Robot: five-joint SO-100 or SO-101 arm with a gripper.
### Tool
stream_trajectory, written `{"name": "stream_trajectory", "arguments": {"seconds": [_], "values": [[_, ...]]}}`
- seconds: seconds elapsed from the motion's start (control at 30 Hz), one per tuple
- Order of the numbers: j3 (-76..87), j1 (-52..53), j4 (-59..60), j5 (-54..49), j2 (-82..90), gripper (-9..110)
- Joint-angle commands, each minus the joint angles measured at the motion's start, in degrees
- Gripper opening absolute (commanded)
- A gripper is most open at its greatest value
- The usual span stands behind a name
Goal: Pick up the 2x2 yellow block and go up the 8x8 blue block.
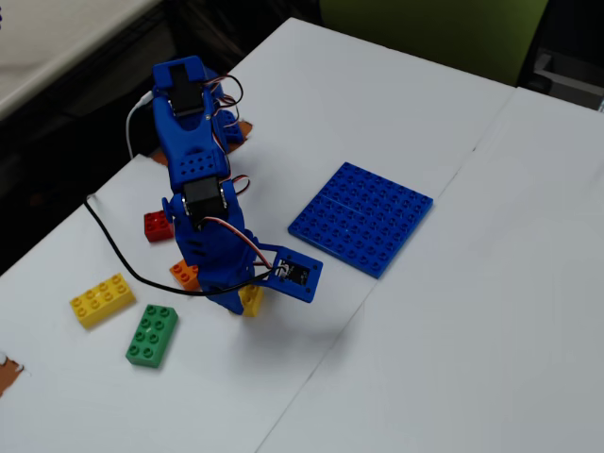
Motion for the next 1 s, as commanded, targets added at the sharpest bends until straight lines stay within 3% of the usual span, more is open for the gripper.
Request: {"name": "stream_trajectory", "arguments": {"seconds": [0.0, 0.97], "values": [[-2.02, -0.44, -1.49, 1.49, 0.44, 0], [-2.81, -13.45, 5.71, 30.15, 17.75, 0]]}}
